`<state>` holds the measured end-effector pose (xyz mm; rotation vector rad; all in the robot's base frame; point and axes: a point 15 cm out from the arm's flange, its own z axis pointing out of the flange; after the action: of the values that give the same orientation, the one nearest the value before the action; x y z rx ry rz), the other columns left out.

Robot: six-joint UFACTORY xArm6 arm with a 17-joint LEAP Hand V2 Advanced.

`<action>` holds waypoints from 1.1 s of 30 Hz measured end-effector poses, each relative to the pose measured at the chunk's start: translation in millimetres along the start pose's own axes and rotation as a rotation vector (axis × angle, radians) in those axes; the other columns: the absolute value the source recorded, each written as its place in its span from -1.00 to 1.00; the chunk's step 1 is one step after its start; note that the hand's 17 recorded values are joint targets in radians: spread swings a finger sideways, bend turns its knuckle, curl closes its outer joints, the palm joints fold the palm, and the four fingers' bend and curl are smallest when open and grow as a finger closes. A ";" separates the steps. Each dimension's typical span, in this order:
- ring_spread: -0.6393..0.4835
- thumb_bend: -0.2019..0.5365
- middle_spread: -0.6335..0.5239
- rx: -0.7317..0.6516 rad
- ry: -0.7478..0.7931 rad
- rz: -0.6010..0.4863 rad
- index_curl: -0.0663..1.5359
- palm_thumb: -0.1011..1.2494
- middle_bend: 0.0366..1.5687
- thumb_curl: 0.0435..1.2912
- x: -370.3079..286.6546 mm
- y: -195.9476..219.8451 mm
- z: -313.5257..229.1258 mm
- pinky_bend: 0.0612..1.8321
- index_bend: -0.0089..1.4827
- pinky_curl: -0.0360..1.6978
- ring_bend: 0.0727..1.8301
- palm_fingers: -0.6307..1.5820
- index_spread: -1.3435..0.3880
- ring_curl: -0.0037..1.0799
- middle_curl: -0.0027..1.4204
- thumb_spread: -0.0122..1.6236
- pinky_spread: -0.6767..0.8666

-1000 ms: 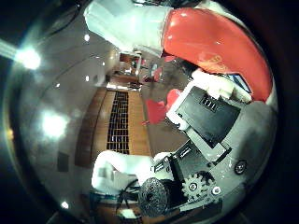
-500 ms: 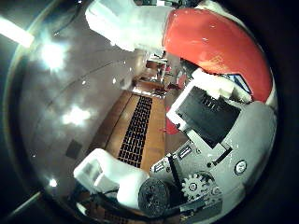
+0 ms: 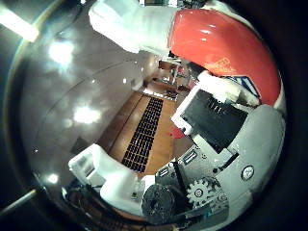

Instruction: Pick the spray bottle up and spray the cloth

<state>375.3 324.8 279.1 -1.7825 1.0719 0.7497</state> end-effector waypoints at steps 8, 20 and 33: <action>-0.23 -0.53 -0.06 -0.021 0.001 0.018 0.00 0.45 0.74 0.13 14.5 7.0 7.8 0.07 0.51 0.53 0.43 0.60 0.32 0.37 -0.13 0.22 -0.40; -0.35 -0.52 -0.16 -0.099 0.003 -0.023 -0.18 0.32 0.16 -0.13 11.0 23.7 8.1 0.07 -0.66 0.09 0.31 0.03 0.12 0.12 -0.25 0.26 -0.70; -0.05 -0.52 0.00 -0.070 -0.009 -0.078 -0.32 0.20 -0.27 -0.38 -16.5 13.1 -9.3 -0.42 -0.64 -0.14 -0.16 -0.29 0.18 -0.18 -0.39 0.33 0.17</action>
<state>356.7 319.3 291.5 -1.8673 0.9752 0.7555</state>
